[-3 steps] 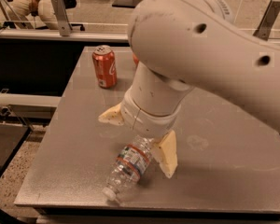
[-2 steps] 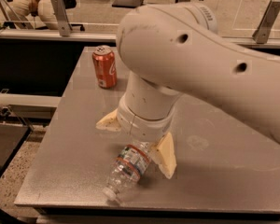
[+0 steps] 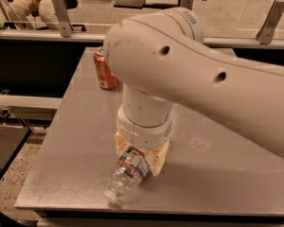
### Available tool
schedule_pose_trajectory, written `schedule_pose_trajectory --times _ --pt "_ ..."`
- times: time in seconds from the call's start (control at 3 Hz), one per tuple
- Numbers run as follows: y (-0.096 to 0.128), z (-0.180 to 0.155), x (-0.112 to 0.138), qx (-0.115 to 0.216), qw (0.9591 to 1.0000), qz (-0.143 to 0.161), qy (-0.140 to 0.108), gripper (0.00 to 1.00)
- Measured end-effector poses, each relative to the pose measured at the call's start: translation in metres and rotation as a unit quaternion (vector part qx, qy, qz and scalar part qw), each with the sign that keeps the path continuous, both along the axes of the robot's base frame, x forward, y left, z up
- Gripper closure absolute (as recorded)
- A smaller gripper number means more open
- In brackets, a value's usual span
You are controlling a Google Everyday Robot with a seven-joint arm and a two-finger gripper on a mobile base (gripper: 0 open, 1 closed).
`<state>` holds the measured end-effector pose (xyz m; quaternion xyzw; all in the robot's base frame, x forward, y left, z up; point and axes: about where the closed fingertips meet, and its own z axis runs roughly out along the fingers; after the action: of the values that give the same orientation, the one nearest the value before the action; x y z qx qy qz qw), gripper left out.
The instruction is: Place water bottle upright
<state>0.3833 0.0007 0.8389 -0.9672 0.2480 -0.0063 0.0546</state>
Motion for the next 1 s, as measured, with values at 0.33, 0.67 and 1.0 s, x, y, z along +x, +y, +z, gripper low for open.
schedule_pose_trajectory --times 0.33,0.67,1.0 --pt "-0.006 0.007 0.004 0.008 0.9995 -0.019 0.024 0.64" --pt "-0.012 0.034 0.018 0.057 0.9936 -0.073 0.063 0.88" --pt "-0.016 0.064 0.034 0.122 0.9761 -0.142 0.11 1.0"
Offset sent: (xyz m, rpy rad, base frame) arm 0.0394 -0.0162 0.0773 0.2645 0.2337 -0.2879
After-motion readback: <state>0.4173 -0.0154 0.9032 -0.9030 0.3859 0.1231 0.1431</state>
